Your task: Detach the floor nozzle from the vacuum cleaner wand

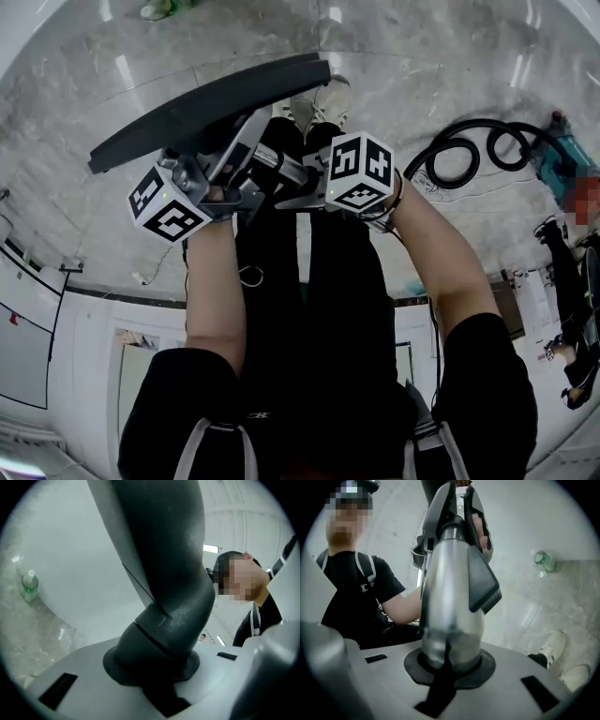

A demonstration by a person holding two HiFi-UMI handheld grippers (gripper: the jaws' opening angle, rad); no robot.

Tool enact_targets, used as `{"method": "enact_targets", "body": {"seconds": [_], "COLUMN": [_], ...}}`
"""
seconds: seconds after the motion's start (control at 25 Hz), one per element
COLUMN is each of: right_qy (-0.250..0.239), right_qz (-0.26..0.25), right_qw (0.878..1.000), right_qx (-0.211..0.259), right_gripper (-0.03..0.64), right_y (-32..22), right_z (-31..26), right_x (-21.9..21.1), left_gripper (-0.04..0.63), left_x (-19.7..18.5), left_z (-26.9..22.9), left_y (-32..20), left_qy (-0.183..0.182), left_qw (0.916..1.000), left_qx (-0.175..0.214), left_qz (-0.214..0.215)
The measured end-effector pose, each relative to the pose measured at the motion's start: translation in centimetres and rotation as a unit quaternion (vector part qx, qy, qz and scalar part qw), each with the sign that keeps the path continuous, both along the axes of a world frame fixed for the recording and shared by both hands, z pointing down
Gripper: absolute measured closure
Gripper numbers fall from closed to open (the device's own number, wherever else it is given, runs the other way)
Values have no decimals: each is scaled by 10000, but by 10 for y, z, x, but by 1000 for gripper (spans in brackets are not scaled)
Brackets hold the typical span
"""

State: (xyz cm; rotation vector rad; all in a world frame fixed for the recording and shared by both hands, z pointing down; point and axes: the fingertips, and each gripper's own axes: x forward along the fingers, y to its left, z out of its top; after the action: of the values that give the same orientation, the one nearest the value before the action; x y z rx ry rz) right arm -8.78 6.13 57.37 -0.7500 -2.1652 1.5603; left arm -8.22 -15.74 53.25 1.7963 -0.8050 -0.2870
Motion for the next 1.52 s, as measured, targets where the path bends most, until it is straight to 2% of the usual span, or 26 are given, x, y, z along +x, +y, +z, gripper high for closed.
{"method": "enact_targets", "body": {"seconds": [0.04,0.08,0.16,0.2,0.24,0.28,0.36,0.4,0.44,0.48,0.52,0.56,0.6,0.64,0.68,0.72,0.76,0.84,0.88,0.92,1.0,1.2,1.36,1.52], "right_qy": [-100,-36,509,934,1428,1960,2898,3149,3175,2970,2557,1989,1375,897,721,856,1146,1625,1765,1898,2200,2647,2720,2752], "right_qz": [-67,-38,267,496,743,984,1327,1388,1366,1258,1061,771,399,2,-331,-549,-658,-602,-455,-267,48,486,569,472], "right_qw": [9998,9999,9976,9912,9783,9573,8984,8755,8698,8837,9121,9455,9733,9889,9938,9928,9889,9780,9716,9639,9480,9197,9116,9100], "right_qx": [-168,-136,377,793,1303,1886,3023,3392,3522,3391,3023,2461,1795,1181,779,633,684,1163,1511,1849,2300,2860,3028,3064], "right_gripper": [564,565,565,565,565,565,565,565,565,565,565,565,565,565,565,565,565,565,565,565,565,565,565,565], "right_y": [0,0,-3,-8,-14,-22,-34,-36,-34,-29,-18,-3,18,45,73,98,117,124,114,97,62,0,-7,1], "right_z": [-6,-6,7,19,33,48,73,80,82,81,74,62,48,38,36,44,55,72,78,85,101,112,110,111], "right_x": [5,7,-2,-8,-12,-10,2,7,8,5,2,1,8,24,48,74,96,116,115,111,105,88,74,69], "left_gripper": [514,514,514,514,514,514,514,514,514,514,514,514,514,515,515,515,515,515,515,515,515,515,515,515], "left_x": [4,4,-5,-11,-16,-19,-23,-26,-28,-28,-25,-26,-37,-64,-100,-131,-147,-144,-141,-140,-138,-131,-134,-131], "left_z": [-2,-1,9,16,22,28,36,37,38,36,32,23,6,-19,-45,-66,-76,-62,-50,-40,-21,15,19,19], "left_y": [0,0,0,-3,-5,-6,-1,4,8,12,14,15,10,-2,-21,-42,-57,-58,-48,-37,-21,-7,-9,-10], "left_qy": [87,85,-130,-317,-539,-770,-1155,-1290,-1353,-1315,-1178,-944,-623,-262,46,173,51,-603,-846,-927,-793,-595,-383,-193], "left_qw": [10000,9999,9991,9977,9955,9925,9855,9823,9808,9821,9859,9908,9943,9923,9838,9756,9755,9858,9875,9877,9861,9786,9733,9732], "left_qx": [-6,-61,-338,-513,-679,-821,-1032,-1101,-1118,-1057,-908,-646,-249,242,706,1014,1110,825,621,450,170,-371,-530,-549], "left_qz": [5,-44,-226,-311,-389,-473,-687,-793,-853,-842,-773,-726,-834,-1185,-1650,-1940,-1899,-1335,-1176,-1179,-1448,-1935,-2202,-2227]}}
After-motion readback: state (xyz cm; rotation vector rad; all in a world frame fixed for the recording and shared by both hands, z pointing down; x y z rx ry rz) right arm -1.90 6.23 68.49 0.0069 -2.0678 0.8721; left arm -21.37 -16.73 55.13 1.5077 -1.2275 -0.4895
